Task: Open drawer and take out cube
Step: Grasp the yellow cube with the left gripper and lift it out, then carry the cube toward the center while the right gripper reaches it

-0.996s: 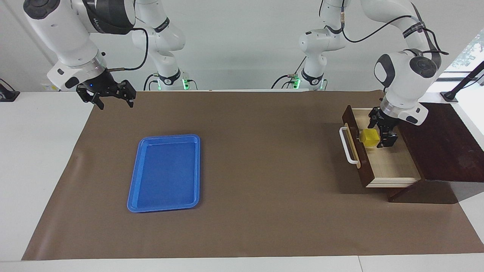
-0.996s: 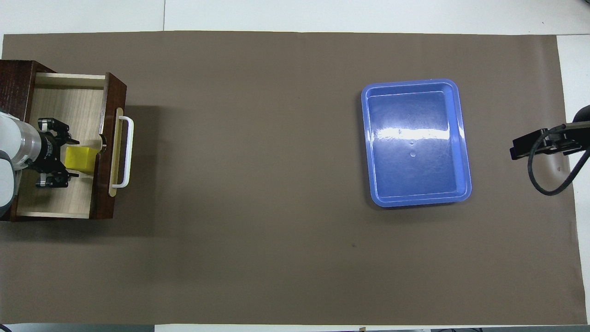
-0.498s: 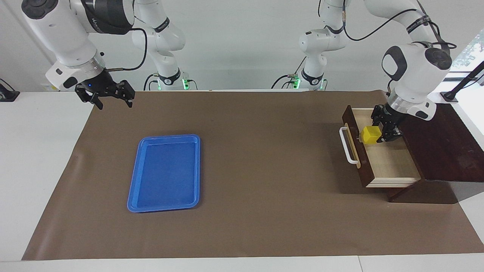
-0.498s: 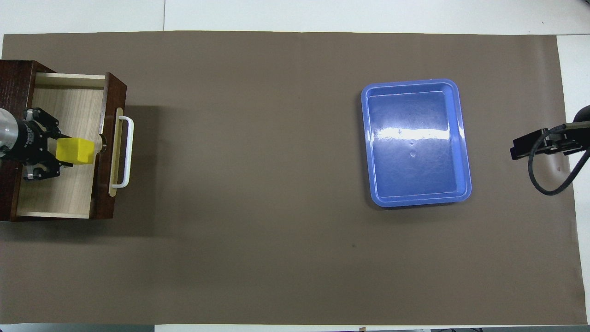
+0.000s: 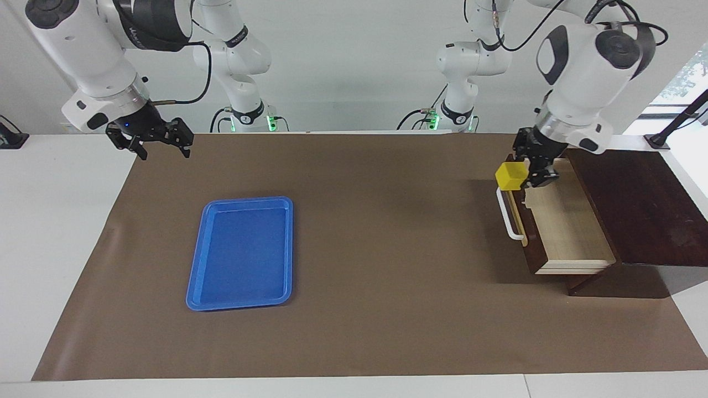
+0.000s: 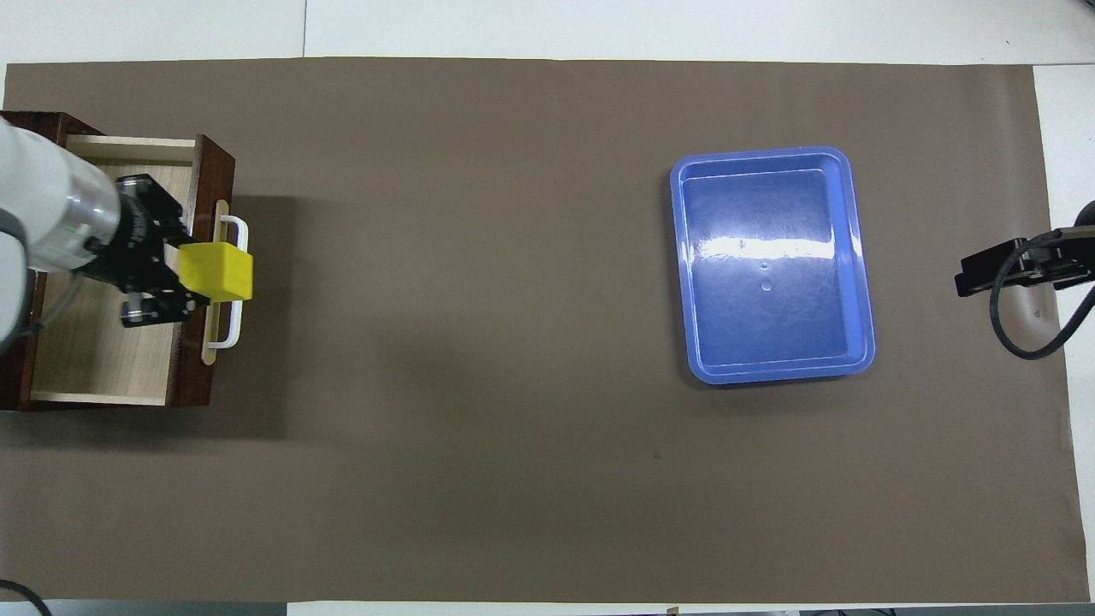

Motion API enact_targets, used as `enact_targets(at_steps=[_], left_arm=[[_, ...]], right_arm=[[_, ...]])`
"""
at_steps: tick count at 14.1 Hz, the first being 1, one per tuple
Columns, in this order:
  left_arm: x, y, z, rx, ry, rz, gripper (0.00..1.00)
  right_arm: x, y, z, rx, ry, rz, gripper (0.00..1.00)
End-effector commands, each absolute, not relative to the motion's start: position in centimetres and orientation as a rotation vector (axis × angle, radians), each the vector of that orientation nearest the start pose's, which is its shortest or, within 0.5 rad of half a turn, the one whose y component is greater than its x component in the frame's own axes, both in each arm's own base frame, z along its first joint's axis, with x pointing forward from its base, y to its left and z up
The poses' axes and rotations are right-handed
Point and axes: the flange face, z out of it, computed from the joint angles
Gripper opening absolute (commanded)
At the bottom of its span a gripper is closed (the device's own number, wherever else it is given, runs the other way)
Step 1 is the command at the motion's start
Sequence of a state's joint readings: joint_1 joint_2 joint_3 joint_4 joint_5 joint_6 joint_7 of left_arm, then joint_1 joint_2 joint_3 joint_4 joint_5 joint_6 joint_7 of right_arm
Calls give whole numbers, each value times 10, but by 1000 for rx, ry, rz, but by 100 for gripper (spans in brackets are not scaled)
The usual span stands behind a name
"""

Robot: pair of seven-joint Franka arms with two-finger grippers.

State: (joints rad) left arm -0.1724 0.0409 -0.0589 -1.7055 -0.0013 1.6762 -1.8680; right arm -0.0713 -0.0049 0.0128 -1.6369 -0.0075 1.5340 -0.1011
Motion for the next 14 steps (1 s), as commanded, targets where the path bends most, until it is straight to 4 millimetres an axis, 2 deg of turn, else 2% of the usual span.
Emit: enact_targets(at_steps=[1, 3, 4, 6, 7, 12, 14], left_arm=[[534, -207, 543, 2131, 2383, -69, 0], [507, -273, 538, 2170, 2339, -112, 0], [501, -300, 529, 2140, 2352, -108, 0], [487, -347, 516, 2081, 2358, -111, 0], [484, -361, 503, 2089, 2357, -112, 0], [483, -361, 492, 2082, 2374, -113, 0], [483, -361, 492, 2082, 2374, -113, 0]], right_arm=[[539, -36, 595, -3152, -85, 148, 100], [538, -32, 594, -3148, -92, 159, 100], [537, -31, 588, -3142, -32, 175, 100], [531, -22, 580, -3108, 210, 192, 100], [528, -18, 575, -3057, 373, 212, 100], [532, 16, 541, -2786, 904, 261, 100], [537, 47, 518, -2646, 1109, 331, 100]])
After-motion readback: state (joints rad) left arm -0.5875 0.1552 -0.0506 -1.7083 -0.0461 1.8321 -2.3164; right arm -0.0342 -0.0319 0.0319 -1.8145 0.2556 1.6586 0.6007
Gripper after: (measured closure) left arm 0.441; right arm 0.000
